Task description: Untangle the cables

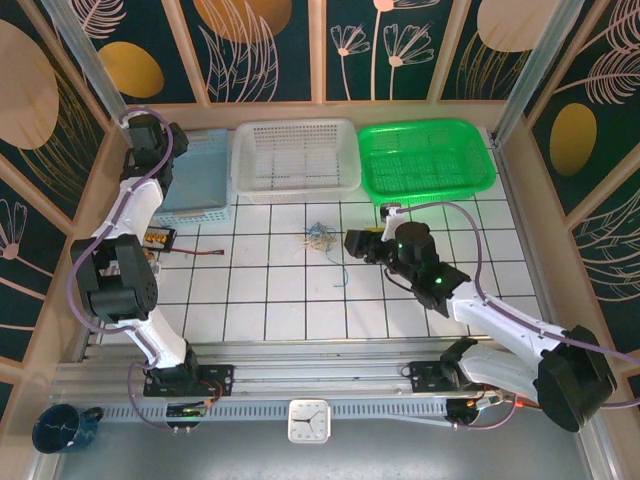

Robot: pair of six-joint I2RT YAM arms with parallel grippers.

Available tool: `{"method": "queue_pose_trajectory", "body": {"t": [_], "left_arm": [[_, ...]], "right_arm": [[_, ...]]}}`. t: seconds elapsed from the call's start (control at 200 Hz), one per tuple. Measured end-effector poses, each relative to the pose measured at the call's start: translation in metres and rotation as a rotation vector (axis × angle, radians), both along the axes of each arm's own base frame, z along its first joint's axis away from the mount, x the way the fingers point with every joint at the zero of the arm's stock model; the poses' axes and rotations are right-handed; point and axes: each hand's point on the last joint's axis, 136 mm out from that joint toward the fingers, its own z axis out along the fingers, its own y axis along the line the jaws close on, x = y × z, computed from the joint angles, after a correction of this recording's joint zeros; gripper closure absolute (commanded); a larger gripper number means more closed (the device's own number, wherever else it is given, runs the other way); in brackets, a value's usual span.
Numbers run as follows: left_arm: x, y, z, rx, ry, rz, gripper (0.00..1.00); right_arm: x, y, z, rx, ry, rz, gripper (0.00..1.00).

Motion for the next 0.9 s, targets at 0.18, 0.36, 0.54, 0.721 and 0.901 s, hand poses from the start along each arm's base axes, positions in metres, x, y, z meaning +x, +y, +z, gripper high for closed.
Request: {"method": "queue_pose_trajectory", "body": {"t": [0.18, 0.36, 0.54, 0.721, 0.901], "left_arm": [[0.004, -0.005, 0.008, -0.010, -0.009, -0.032, 0.01], [0.001, -0.024, 0.029, -0.062, -0.049, -0.122, 0.01], [-0.014, -0.057, 0.057, -0.143, -0.108, -0.248, 0.01], [-0.049, -0.132, 0.048, -0.210, -0.099, -0.423, 0.01], [-0.109, -0.210, -0.022, -0.339, 0.012, -0.577, 0.01]], "right_arm": [[-0.001, 0.000, -0.004, -0.007, 0.010, 0.001, 0.37], [0.000, 0.001, -0.013, -0.022, 0.031, 0.004, 0.37], [0.002, 0.003, -0.026, -0.046, 0.063, 0.009, 0.37], [0.004, 0.009, -0.040, -0.071, 0.102, 0.027, 0.37], [0.012, 0.022, -0.045, -0.084, 0.122, 0.053, 0.37]]}}
